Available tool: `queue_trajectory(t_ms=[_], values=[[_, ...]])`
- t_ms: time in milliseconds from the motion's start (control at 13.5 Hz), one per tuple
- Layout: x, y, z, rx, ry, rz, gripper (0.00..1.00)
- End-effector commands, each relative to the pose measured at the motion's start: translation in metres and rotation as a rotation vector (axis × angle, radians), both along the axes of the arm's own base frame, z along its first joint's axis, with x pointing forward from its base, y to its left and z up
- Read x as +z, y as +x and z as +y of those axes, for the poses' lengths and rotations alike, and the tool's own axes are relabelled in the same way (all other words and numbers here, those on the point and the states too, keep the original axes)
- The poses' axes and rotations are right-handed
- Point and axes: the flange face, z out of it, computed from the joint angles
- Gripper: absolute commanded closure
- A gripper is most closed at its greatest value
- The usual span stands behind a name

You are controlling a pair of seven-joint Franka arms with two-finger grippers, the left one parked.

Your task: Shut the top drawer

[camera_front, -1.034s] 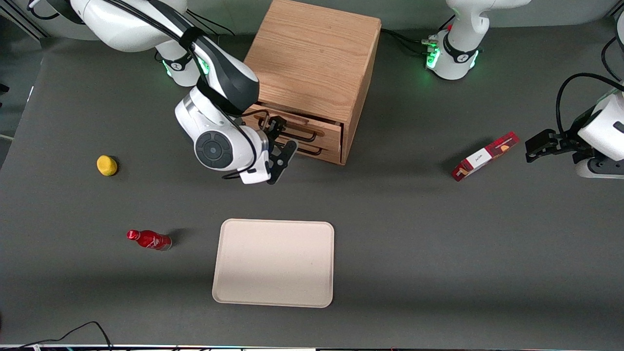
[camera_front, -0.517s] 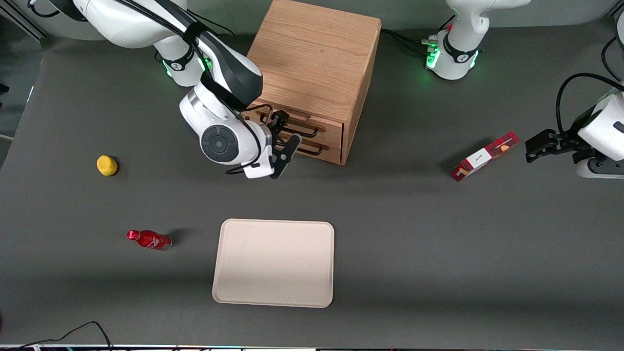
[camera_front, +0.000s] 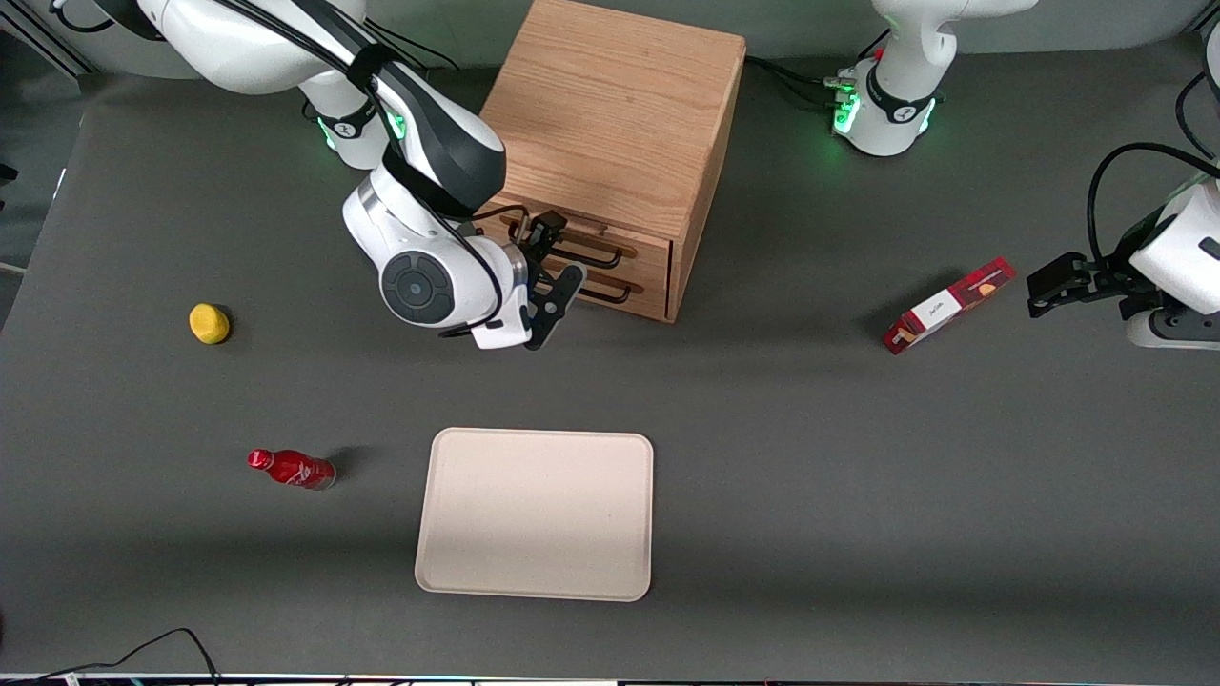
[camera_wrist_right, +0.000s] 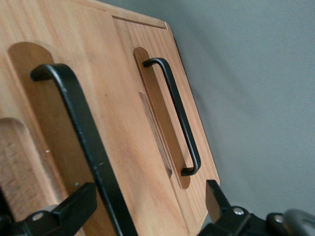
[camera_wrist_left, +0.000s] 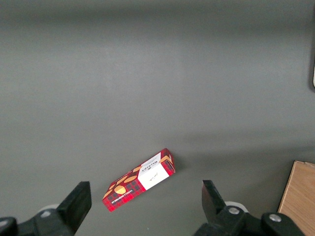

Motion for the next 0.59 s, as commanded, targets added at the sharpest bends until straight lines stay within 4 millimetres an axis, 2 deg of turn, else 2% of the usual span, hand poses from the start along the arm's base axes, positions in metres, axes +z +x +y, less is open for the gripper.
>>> queue_trajectory(t_ms=[0,148,295,443,517], values=[[0.025,-0.007,0.001,-0.025,0.015,0.029,0.0],[0.035,0.001,-0.005,-0.032,0.018,0.024,0.0],[0.055,0.013,-0.012,-0.05,0.037,0.006,0.0],[0.076,0.023,-0.025,-0.071,0.035,-0.028,0.0],[0.082,0.03,-0.038,-0.091,0.021,-0.041,0.0]])
